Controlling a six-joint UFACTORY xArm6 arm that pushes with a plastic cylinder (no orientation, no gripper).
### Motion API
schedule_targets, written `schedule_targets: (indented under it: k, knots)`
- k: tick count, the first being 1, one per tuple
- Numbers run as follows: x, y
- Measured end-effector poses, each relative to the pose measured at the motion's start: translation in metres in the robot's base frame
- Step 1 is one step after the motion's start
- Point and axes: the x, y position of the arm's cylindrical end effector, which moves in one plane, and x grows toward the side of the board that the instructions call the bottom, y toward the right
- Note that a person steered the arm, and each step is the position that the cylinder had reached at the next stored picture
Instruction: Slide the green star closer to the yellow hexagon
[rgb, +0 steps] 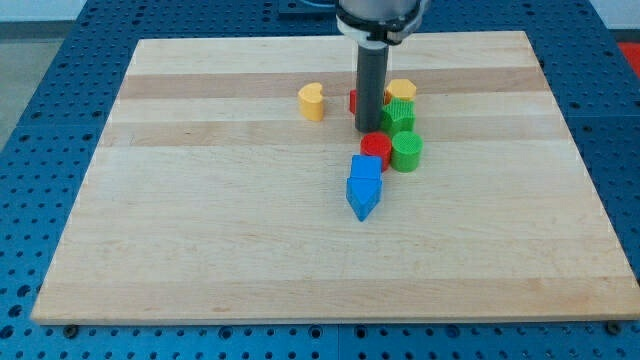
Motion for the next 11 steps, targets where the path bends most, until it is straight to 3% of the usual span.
schedule_targets:
  k: [2, 4, 9, 11]
  knots:
    - [-0.010, 0.000]
    - [0.016, 0.002]
    - [0.034, 0.060]
    - [0.005, 0.067]
